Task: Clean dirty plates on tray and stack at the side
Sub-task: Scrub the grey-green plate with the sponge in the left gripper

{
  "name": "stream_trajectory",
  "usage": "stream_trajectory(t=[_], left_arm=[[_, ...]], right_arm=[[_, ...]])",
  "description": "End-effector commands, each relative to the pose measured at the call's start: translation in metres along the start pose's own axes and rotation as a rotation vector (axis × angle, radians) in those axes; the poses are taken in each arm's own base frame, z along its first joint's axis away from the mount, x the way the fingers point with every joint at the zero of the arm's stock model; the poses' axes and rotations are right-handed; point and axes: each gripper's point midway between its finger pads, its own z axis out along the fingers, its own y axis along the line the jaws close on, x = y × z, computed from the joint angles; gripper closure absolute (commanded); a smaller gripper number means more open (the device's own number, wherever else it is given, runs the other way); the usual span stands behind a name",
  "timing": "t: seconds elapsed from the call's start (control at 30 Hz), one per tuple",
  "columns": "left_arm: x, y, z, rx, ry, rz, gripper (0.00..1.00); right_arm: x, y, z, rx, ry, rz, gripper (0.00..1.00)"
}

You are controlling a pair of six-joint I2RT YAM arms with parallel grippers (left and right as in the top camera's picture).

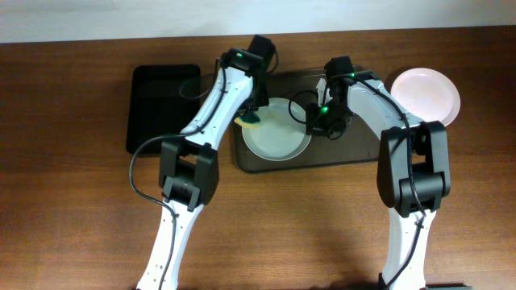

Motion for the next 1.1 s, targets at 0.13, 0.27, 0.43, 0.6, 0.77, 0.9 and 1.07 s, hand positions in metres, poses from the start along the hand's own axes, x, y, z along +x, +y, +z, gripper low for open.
stream_trajectory(t=[0.13, 0.27, 0.43, 0.6, 0.77, 0.9, 1.07], left_arm=[[0.067, -0.049, 0.007, 0.202, 0.243, 0.053, 1.00], [0.078, -0.060, 0.008, 0.181, 0.232, 0.123, 1.00], [0.061, -0.018, 0.013, -0.077, 0.119, 0.148, 1.00], [0.051, 0.018, 0.006, -0.278, 0.053, 0.176, 1.00], [0.034, 0.045, -0.006, -0.444, -0.029, 0.198, 1.00], [0.022, 0.045, -0.019, -0.433, -0.063, 0.179, 1.00], [0.024, 0.007, -0.035, -0.199, -0.021, 0.138, 1.00]], right_arm=[[0.012, -0.031, 0.017, 0.102, 0.047, 0.025, 0.96], [0.012, -0.031, 0.017, 0.102, 0.047, 0.025, 0.96], [0.012, -0.031, 0.017, 0.102, 0.047, 0.026, 0.96], [0.009, -0.031, 0.016, 0.100, 0.039, 0.024, 0.96], [0.010, -0.031, 0.016, 0.101, 0.043, 0.023, 0.96], [0.010, -0.031, 0.016, 0.101, 0.043, 0.023, 0.96], [0.010, -0.031, 0.016, 0.101, 0.044, 0.023, 0.96]])
